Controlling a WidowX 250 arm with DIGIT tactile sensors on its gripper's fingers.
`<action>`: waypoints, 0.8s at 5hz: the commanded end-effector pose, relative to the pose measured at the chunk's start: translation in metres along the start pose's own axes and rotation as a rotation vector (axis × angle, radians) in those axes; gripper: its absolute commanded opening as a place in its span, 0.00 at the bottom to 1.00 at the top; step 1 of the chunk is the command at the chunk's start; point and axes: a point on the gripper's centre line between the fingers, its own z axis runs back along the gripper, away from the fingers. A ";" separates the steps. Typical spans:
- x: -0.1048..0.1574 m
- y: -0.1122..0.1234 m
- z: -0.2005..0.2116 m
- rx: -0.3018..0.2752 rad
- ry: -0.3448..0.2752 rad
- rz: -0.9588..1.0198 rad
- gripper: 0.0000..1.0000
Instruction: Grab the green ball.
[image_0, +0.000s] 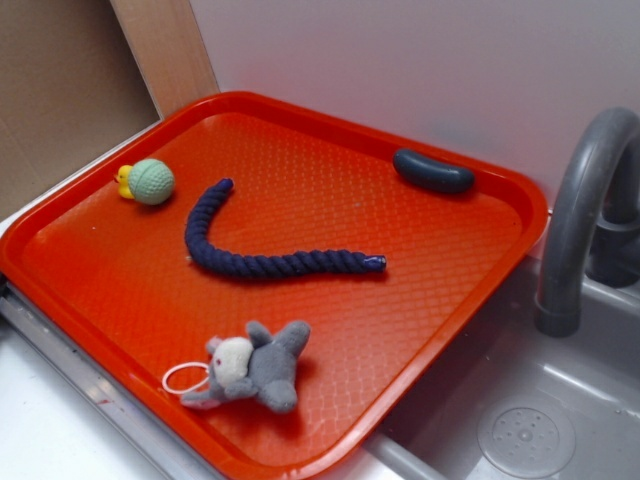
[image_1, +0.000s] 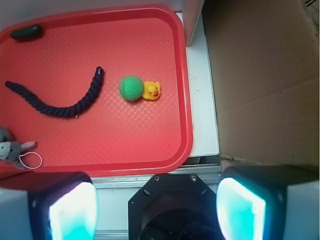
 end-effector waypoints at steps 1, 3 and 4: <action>0.000 0.000 0.000 0.000 0.000 0.000 1.00; 0.010 -0.019 -0.010 -0.016 -0.021 0.343 1.00; 0.018 -0.022 -0.018 -0.018 -0.031 0.567 1.00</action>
